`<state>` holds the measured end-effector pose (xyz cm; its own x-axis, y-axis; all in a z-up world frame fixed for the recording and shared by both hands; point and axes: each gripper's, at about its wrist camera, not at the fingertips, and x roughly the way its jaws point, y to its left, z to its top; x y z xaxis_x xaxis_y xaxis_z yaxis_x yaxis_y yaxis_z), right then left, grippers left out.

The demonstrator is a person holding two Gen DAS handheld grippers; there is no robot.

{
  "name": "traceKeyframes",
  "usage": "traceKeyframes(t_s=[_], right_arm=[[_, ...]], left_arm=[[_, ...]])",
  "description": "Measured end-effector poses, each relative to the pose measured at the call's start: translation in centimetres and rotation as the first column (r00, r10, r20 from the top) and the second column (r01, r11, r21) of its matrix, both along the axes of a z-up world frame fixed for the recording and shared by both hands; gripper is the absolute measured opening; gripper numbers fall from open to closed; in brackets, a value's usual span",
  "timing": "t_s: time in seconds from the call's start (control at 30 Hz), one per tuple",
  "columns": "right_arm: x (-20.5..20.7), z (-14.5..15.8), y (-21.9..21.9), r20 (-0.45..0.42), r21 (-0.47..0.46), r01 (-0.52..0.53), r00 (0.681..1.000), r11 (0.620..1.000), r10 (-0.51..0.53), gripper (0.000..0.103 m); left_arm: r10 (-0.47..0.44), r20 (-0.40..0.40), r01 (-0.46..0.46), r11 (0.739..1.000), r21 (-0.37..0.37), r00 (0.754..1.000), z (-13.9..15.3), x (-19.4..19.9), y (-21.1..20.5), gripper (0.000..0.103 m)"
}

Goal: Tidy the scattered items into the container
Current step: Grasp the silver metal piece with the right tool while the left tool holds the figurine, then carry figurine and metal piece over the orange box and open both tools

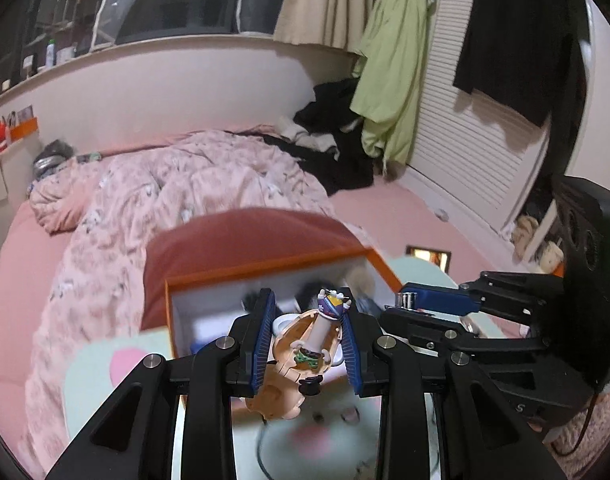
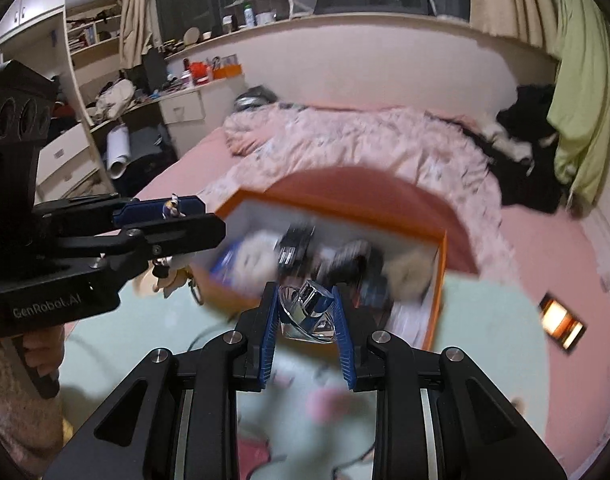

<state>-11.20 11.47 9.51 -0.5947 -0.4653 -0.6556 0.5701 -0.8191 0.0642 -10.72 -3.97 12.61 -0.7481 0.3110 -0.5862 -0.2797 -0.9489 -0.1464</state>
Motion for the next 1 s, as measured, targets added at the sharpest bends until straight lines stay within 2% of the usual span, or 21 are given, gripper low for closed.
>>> traceKeyframes(t_s=[0.17, 0.4, 0.43, 0.47, 0.53, 0.6, 0.63, 0.73, 0.9, 1.0], right_arm=[[-3.5, 0.9, -1.1, 0.010, 0.004, 0.045, 0.999, 0.999, -0.045, 0.028], [-7.5, -0.6, -2.1, 0.062, 0.030, 0.081, 0.995, 0.996, -0.082, 0.028], [-7.9, -1.1, -2.1, 0.071, 0.036, 0.090, 0.993, 0.995, -0.093, 0.029], [-8.5, -1.5, -2.2, 0.077, 0.045, 0.108, 0.991, 0.993, -0.111, 0.031], [-9.2, -2.2, -2.1, 0.085, 0.069, 0.147, 0.985, 0.987, -0.152, 0.052], [-9.6, -2.7, -1.7, 0.087, 0.065, 0.172, 0.980, 0.983, -0.177, 0.067], [-9.6, -2.8, -1.6, 0.083, 0.056, 0.180, 0.979, 0.982, -0.184, 0.069], [-9.2, -2.8, -1.3, 0.076, 0.056, 0.202, 0.976, 0.978, -0.206, 0.069], [-8.0, -2.3, -0.7, 0.082, 0.036, 0.225, 0.970, 0.974, -0.227, 0.069], [-6.9, -1.6, -0.3, 0.078, 0.001, 0.226, 0.971, 0.974, -0.226, 0.069]], left_arm=[[0.006, 0.026, -0.006, 1.000, 0.018, 1.000, 0.0, -4.0, -0.5, 0.030], [0.024, 0.093, -0.026, 0.999, 0.021, 0.995, -2.5, -8.6, -0.6, 0.031], [0.031, 0.110, -0.033, 0.999, 0.013, 0.993, -3.0, -9.0, -0.6, 0.042], [0.039, 0.129, -0.041, 0.999, 0.009, 0.991, -3.4, -9.4, -0.6, 0.059], [0.039, 0.140, -0.044, 0.998, 0.034, 0.989, -3.9, -9.5, -0.8, 0.068], [0.028, 0.137, -0.035, 0.998, 0.047, 0.990, -4.0, -9.2, -0.9, 0.073], [0.031, 0.134, -0.037, 0.999, 0.040, 0.991, -3.9, -9.1, -1.0, 0.076], [0.065, 0.124, -0.066, 0.998, 0.008, 0.990, -3.6, -8.4, -1.2, 0.080], [0.107, 0.088, -0.109, 0.994, 0.011, 0.990, -2.6, -6.3, -1.9, 0.086], [0.137, 0.052, -0.136, 0.990, -0.032, 0.989, -2.1, -4.8, -2.0, 0.088]])
